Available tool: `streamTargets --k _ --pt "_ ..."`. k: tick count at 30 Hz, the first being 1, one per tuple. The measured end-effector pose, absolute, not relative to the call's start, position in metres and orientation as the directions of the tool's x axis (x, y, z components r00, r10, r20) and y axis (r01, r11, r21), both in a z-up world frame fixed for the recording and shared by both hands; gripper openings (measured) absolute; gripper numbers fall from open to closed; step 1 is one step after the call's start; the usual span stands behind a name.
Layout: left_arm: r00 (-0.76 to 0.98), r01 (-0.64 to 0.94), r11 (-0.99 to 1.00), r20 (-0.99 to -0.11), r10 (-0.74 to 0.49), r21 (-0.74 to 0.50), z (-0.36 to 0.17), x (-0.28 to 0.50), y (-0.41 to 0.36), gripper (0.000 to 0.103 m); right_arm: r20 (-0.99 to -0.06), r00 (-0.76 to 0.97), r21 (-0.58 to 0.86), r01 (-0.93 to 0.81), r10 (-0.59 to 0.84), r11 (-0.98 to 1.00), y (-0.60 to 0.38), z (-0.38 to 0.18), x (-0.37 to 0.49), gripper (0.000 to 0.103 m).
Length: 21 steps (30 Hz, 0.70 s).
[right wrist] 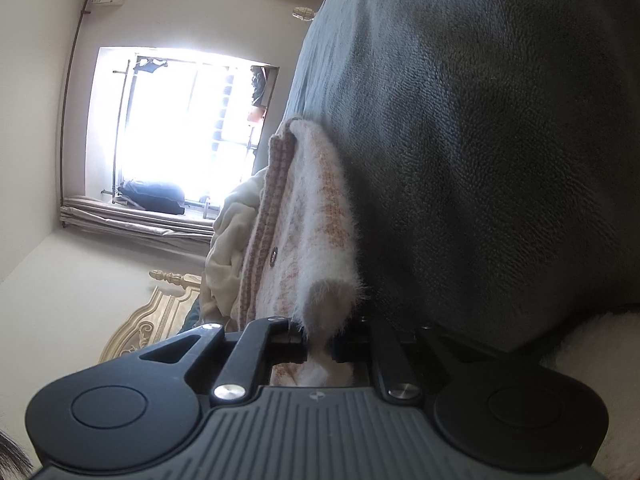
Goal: Fold clothes
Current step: 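Close both grippers on the hem end of the houndstooth cardigan, then lift the gripped hem with both grippers and fold it over toward the collar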
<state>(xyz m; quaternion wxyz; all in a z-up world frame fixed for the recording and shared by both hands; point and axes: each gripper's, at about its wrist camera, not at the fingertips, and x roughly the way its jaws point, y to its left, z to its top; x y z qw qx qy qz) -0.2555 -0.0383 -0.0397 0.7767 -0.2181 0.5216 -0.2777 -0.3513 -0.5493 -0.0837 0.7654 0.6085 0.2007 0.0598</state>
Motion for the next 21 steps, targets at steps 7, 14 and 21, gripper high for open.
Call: streamTargets --k 7,14,21 --pt "0.315 0.270 0.681 -0.606 -0.731 -0.681 -0.022 -0.261 -0.032 0.009 -0.173 0.931 0.957 0.081 0.321 0.280 -0.549 -0.065 -0.356 0.010" --pt "0.359 0.261 0.525 -0.424 -0.832 -0.810 0.000 -0.250 -0.014 0.008 -0.108 0.936 0.954 0.003 0.334 0.300 -0.546 -0.034 -0.346 0.009" --pt "0.426 0.341 0.469 -0.311 -0.850 -0.815 0.033 -0.217 -0.011 0.008 -0.059 0.935 0.938 -0.068 0.349 0.341 -0.547 0.005 -0.317 0.009"
